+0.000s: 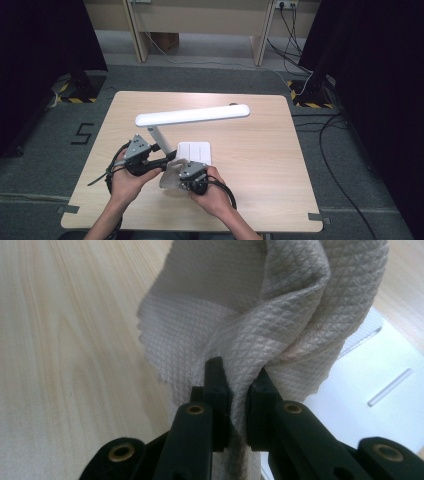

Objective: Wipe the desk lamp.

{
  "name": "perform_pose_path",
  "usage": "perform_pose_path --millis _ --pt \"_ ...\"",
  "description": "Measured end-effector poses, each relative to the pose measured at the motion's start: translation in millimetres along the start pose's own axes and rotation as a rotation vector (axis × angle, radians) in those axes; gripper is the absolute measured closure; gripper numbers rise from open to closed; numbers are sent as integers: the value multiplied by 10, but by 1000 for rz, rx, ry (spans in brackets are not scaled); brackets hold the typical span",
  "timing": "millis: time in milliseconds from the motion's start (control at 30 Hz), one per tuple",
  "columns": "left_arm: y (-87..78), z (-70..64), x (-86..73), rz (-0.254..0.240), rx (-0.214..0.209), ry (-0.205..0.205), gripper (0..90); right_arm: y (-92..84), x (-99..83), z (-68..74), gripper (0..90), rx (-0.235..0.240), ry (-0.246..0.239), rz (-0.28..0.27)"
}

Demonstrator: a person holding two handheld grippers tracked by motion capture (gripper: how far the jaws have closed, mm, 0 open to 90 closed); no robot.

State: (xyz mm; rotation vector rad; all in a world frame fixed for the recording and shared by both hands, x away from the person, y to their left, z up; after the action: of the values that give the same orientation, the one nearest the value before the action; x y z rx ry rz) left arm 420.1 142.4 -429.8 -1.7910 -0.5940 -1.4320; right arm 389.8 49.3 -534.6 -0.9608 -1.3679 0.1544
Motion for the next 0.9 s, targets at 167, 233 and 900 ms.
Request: perform_pose_path --millis 167,233,900 --pt "84 48 8 -21 24 -20 504 87 -41 -33 834 10 26 7" --pt "101 75 5 -24 34 -20 552 114 -71 -42 834 15 33 16" --pt "133 96 6 -38 84 -68 639 228 -77 -66 836 73 155 -26"
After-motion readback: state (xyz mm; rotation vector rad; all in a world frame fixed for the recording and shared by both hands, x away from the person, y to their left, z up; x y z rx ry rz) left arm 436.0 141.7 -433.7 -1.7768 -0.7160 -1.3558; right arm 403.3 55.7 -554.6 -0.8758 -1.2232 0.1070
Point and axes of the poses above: each handheld gripper's, and its own axes: y roughly forward along the jaws, x roughly out of its top, z roughly to its left, the point moved 9 cm from there along y, roughly forward along the jaws, and after that the axes turned 5 degrees about -z, right-handed, at the moved point
